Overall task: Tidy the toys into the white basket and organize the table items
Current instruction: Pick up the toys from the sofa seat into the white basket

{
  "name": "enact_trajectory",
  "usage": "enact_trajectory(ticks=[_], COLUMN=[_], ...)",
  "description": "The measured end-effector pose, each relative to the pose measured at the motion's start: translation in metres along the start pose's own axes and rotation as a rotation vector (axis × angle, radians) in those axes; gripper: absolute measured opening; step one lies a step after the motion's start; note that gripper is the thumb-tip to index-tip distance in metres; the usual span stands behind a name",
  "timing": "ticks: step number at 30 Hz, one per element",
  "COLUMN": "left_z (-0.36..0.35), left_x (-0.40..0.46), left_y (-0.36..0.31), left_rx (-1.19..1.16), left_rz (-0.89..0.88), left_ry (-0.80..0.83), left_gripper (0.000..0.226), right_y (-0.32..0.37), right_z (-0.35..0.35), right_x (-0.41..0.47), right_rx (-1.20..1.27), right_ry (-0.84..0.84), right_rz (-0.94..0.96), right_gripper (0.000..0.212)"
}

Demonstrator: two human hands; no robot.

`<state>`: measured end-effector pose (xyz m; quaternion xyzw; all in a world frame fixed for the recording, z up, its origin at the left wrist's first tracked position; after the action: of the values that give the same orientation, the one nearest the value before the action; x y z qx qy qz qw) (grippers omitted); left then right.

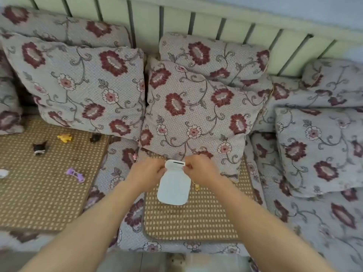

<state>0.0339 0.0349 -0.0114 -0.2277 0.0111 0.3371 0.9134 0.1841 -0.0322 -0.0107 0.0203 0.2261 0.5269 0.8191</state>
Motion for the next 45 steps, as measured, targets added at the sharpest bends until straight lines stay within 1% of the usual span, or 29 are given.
enact_trajectory(ticks=[1,3,4,5,7,10,11,12,15,16,18,20,23,25,27,31,35,36,38,40,41,43,45], left_z=[-0.020,-0.051,-0.068,-0.088,-0.122,-0.169,-0.187,-0.203,-0.235,-0.243,-0.261,-0.270,-0.276,-0.275,-0.274,-0.262,-0.242,-0.240,-0.241,-0.244,-0.244,-0.247,-0.249], left_x=[0.012,0.029,0.034,0.042,0.054,0.067,0.072,0.076,0.087,0.092,0.102,0.109,0.118,0.122,0.124,0.121,0.109,0.105,0.098,0.093,0.091,0.087,0.084], left_y=[0.008,0.030,0.039,0.051,0.069,0.092,0.100,0.106,0.120,0.122,0.125,0.127,0.133,0.133,0.134,0.130,0.131,0.134,0.142,0.148,0.150,0.154,0.159], left_rx=[-0.018,-0.085,-0.115,-0.142,-0.201,-0.308,-0.354,-0.384,-0.357,-0.349,-0.340,-0.323,-0.265,-0.232,-0.209,-0.202,-0.214,-0.210,-0.221,-0.253,-0.270,-0.276,-0.250], left_rz=[-0.005,0.052,0.096,0.117,0.177,0.299,0.340,0.369,0.430,0.443,0.451,0.491,0.558,0.573,0.564,0.534,0.554,0.559,0.575,0.582,0.589,0.605,0.612], left_ry=[0.008,0.005,0.047,0.047,0.053,0.105,0.131,0.156,0.200,0.208,0.224,0.216,0.198,0.177,0.153,0.118,0.061,0.049,0.048,0.029,0.016,-0.002,-0.004], left_gripper=[0.030,0.022,0.017,0.014,0.013,0.011,0.015,0.023,0.046,0.051,0.054,0.051,0.046,0.039,0.033,0.032,0.031,0.031,0.029,0.031,0.032,0.032,0.028], right_y=[-0.010,-0.033,-0.045,-0.058,-0.081,-0.111,-0.121,-0.130,-0.148,-0.153,-0.162,-0.167,-0.173,-0.177,-0.182,-0.182,-0.176,-0.175,-0.172,-0.170,-0.168,-0.167,-0.166], right_z=[-0.017,-0.042,-0.057,-0.075,-0.108,-0.149,-0.163,-0.174,-0.197,-0.203,-0.213,-0.218,-0.225,-0.227,-0.230,-0.228,-0.220,-0.221,-0.229,-0.240,-0.247,-0.257,-0.264], right_x=[0.015,0.036,0.043,0.052,0.067,0.080,0.086,0.089,0.098,0.102,0.111,0.116,0.123,0.125,0.128,0.129,0.130,0.130,0.133,0.135,0.137,0.139,0.144], right_rx=[0.012,0.058,0.076,0.099,0.121,0.164,0.171,0.171,0.204,0.220,0.227,0.237,0.245,0.230,0.219,0.241,0.253,0.248,0.248,0.220,0.204,0.185,0.184], right_ry=[0.009,0.004,0.051,0.061,0.091,0.103,0.099,0.101,0.115,0.128,0.123,0.106,0.105,0.106,0.098,0.124,0.121,0.118,0.130,0.178,0.193,0.179,0.127], right_rz=[-0.004,-0.070,-0.134,-0.160,-0.219,-0.328,-0.355,-0.381,-0.415,-0.426,-0.424,-0.419,-0.408,-0.407,-0.408,-0.401,-0.347,-0.344,-0.362,-0.408,-0.434,-0.464,-0.460], right_gripper=[0.018,0.020,0.022,0.025,0.031,0.034,0.035,0.034,0.022,0.019,0.023,0.028,0.022,0.018,0.017,0.015,0.004,0.007,0.026,0.046,0.052,0.052,0.045])
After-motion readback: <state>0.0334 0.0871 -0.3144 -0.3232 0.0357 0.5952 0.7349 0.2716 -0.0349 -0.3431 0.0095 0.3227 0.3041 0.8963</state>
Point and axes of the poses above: each hand's wrist, its own x-axis towards the middle knuckle, its own z-axis out of the back of the hand, y = z × x, the point moved 5 cm from there along x, towards the middle knuckle, and after that the axes turned 8 degrees about -z, right-handed, at the moved point
